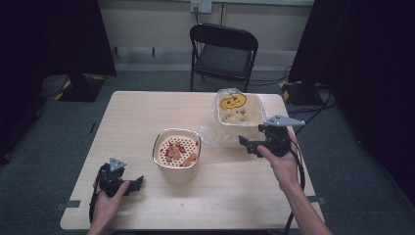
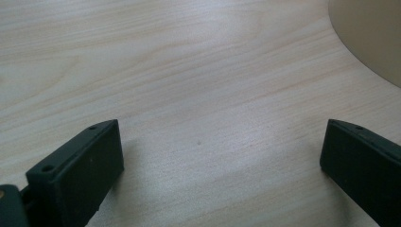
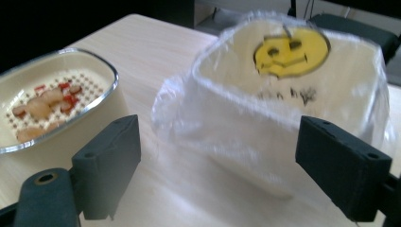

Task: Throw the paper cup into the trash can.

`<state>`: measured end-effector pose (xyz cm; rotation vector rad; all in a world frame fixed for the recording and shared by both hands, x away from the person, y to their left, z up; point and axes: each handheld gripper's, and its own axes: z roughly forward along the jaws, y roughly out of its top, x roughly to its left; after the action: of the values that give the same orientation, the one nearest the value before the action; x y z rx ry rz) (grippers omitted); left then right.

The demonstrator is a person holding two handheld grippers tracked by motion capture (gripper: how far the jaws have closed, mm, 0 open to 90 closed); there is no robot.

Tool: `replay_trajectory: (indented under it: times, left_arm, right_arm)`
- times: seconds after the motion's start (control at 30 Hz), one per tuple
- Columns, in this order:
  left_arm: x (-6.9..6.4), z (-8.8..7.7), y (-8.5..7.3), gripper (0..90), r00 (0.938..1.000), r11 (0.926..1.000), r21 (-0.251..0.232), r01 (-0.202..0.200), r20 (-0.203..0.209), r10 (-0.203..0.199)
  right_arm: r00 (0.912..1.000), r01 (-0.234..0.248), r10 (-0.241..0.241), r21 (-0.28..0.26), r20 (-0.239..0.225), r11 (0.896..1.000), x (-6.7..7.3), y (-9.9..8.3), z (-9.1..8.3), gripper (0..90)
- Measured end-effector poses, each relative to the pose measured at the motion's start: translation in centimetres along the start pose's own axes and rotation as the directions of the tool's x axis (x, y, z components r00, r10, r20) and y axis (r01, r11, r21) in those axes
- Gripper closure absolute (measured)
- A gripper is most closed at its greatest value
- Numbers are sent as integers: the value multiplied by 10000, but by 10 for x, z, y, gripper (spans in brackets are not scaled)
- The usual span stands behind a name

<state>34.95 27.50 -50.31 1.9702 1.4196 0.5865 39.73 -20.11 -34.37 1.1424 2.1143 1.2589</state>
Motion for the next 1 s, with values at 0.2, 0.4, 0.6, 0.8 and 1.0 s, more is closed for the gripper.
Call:
replay_trajectory:
  times: [0.2, 0.4, 0.6, 0.8, 1.0]
  left_arm:
    - [0, 0, 0, 0, 10000, 10000, 1, 3, 2, -3]
    - [0, 0, 0, 0, 10000, 10000, 1, 1, 1, -1]
    - [0, 0, 0, 0, 10000, 10000, 0, 3, 1, -3]
    - [0, 0, 0, 0, 10000, 10000, -7, 5, 5, -5]
    - [0, 0, 0, 0, 10000, 10000, -10, -58, 59, 58]
  right_arm:
    - [9988, 67, -90, 486, 481, 9988, 6, -36, -6, 139]
    - [9983, -282, 237, 867, 525, 9958, 2, -79, -4, 140]
    - [9959, -567, 462, 1375, 783, 9889, -8, -114, 2, 140]
    - [9938, -709, 527, 1934, 976, 9785, -12, -142, 11, 141]
    - [9901, -436, 135, 2148, 1396, 9757, -16, -156, 14, 141]
